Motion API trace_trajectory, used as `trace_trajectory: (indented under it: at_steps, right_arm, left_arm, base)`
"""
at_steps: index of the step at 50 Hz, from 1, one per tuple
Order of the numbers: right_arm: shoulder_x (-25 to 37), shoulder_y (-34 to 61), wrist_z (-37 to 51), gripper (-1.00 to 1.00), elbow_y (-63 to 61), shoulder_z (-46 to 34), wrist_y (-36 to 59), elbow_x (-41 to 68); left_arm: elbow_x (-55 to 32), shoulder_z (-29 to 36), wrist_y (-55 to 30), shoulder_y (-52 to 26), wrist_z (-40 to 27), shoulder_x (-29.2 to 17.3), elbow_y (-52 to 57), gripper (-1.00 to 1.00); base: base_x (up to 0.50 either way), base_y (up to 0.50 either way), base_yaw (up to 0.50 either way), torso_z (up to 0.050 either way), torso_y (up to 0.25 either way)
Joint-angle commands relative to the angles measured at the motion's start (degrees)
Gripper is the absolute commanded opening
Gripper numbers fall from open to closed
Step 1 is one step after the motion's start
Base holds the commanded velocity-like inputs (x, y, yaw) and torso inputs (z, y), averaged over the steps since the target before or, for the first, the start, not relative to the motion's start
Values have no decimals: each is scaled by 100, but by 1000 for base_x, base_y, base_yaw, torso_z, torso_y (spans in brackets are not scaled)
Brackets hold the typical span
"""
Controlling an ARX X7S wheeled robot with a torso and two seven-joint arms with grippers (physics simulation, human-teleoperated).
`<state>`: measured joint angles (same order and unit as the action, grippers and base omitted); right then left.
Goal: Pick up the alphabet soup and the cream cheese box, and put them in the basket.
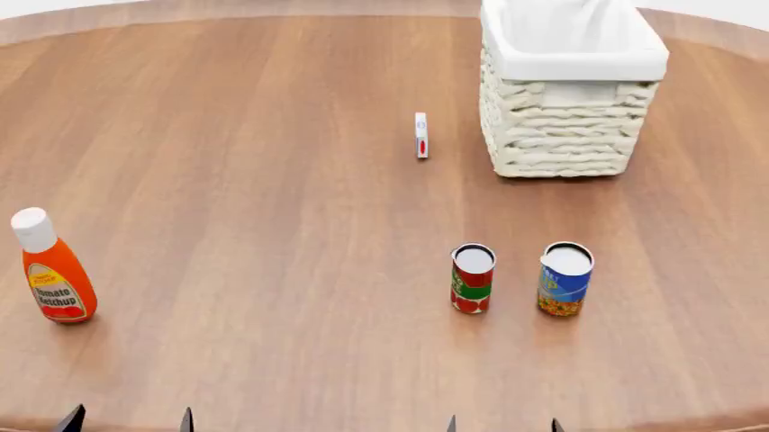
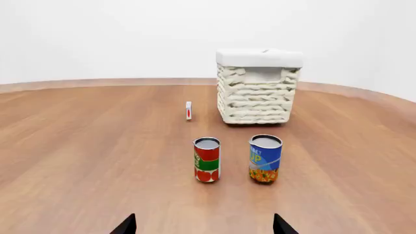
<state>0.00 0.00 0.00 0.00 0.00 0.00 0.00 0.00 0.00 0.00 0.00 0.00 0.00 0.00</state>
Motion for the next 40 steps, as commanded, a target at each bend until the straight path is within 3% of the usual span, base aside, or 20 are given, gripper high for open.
trace_trajectory:
  at_steps: [1, 14, 21, 26, 33, 40]
  right_arm:
    - [91, -3, 117, 100, -16, -117, 11, 91]
    - [312, -49, 395, 100, -308, -389, 111, 208]
    - [398, -124, 508, 100, -1477, -371, 575, 363]
    - [514, -78, 587, 100, -2523, -392, 975, 373]
    - [642, -146, 626, 100, -3452, -416, 1242, 464]
    - [699, -401, 563, 100, -4062, -364, 729, 764]
  left_arm:
    - [-219, 256, -18, -1, -257, -219, 26, 100]
    - [-288, 449, -33, 85, -431, -369, 204, 100]
    - [-601, 394, -399, 281, -459, -471, 1598, 100]
    - [-364, 434, -766, 362, -663, -619, 2679, 100]
    - [-126, 516, -749, 349, -835, -703, 3187, 100]
    - [-137, 416, -452, 458, -970, -763, 4102, 100]
  base:
    - [0, 0, 0, 0, 0]
    - [0, 0, 0, 0, 0]
    - [0, 0, 0, 0, 0]
    - [0, 0, 0, 0, 0]
    - [0, 0, 0, 0, 0]
    - [0, 0, 0, 0, 0]
